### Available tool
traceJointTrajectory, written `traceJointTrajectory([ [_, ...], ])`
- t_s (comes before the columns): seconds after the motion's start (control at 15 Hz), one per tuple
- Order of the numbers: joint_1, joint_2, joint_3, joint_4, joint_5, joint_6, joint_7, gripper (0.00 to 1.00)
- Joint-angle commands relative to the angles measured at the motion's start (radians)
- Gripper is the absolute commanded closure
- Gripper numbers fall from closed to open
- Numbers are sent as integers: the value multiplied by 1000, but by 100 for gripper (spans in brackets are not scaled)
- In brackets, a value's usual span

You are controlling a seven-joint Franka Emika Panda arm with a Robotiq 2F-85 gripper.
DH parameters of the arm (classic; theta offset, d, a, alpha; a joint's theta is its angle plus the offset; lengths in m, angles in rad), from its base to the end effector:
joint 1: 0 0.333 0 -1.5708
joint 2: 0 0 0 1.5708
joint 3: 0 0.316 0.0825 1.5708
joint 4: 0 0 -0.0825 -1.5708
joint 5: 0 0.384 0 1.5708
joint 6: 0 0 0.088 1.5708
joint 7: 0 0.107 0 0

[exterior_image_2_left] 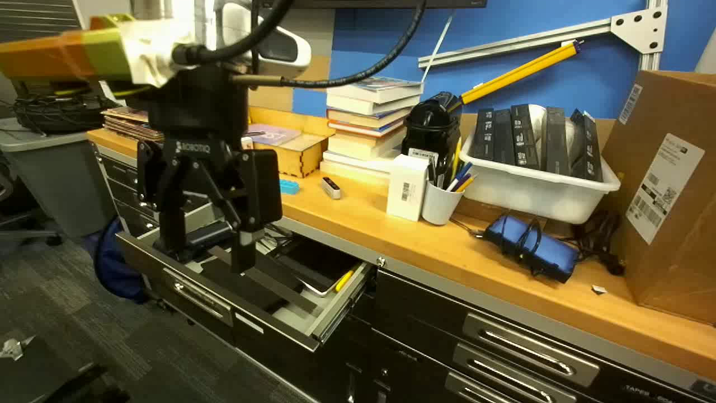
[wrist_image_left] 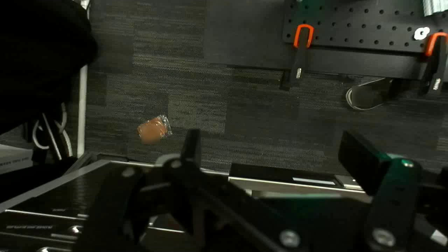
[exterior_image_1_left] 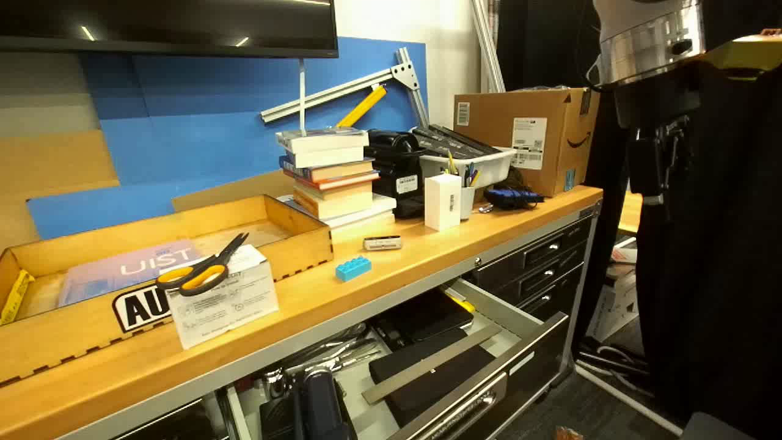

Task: Put the blue lego brick in the open drawer then close the drawer

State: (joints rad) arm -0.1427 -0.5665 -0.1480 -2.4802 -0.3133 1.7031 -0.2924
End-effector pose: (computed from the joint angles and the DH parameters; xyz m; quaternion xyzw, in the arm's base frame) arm 0.3321 -0.1326 0.4693 0.9867 0.0534 -0.1317 0.0792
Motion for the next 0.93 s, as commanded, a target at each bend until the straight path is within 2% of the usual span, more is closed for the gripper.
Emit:
traceJointTrajectory([
  [0.0,14,-1,-12,5,-5,-3,6,0],
  [0.27,14,-3,-12,13,-5,-3,6,0],
  [0.4,9,28,10,34,11,13,96,0],
  [0.6,64,159,71,107,132,157,277,0],
  [0.87,121,328,171,207,161,316,403,0],
])
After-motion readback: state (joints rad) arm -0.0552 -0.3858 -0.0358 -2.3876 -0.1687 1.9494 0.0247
